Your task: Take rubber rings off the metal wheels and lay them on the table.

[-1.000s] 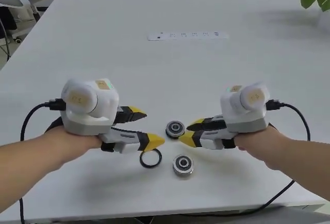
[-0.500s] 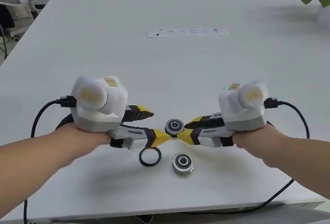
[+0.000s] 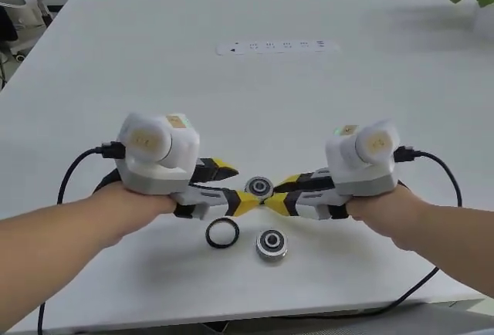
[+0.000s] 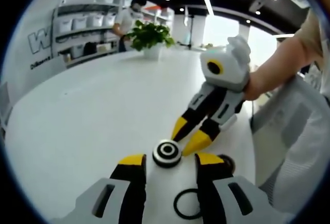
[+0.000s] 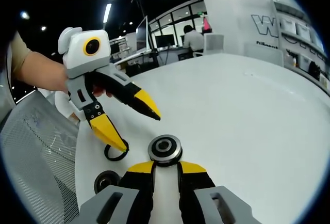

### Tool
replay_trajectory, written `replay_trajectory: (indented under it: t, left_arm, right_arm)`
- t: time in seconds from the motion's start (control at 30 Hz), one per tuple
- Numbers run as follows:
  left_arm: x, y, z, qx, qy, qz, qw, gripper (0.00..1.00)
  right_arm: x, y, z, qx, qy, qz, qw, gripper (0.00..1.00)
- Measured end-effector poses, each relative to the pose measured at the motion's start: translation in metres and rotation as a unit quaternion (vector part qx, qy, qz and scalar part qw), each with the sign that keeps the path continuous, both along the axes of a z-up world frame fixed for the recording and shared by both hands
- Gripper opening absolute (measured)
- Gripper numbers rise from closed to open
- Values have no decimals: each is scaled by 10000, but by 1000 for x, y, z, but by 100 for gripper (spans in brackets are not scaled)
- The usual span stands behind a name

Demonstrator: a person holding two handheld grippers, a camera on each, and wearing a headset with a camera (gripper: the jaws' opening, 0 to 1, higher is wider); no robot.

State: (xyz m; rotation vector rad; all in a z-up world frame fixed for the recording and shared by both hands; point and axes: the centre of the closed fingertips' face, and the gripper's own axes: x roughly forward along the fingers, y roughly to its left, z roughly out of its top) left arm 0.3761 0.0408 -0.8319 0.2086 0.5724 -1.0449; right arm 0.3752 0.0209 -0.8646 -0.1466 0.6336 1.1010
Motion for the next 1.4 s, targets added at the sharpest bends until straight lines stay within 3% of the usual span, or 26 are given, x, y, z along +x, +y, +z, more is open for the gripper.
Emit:
replay_trajectory:
  t: [0.83, 1.0, 1.23, 1.4]
  left_arm:
    - [4, -16, -14, 251, 56, -172, 9995, 26]
    - [6, -14, -14, 261, 17, -114, 9996, 23]
    - [11, -15, -16, 496, -220, -125, 9985, 15]
    - [11, -15, -16, 531, -260, -102, 9982, 14]
  right_arm:
    - [0, 0, -1, 66, 29, -41, 10000, 11]
    - [0, -1, 0, 83, 33, -49, 9999, 11]
    - [-1, 0, 0, 68, 16, -41, 10000, 11]
    - [-1, 0, 0, 67, 3, -46, 10000, 11]
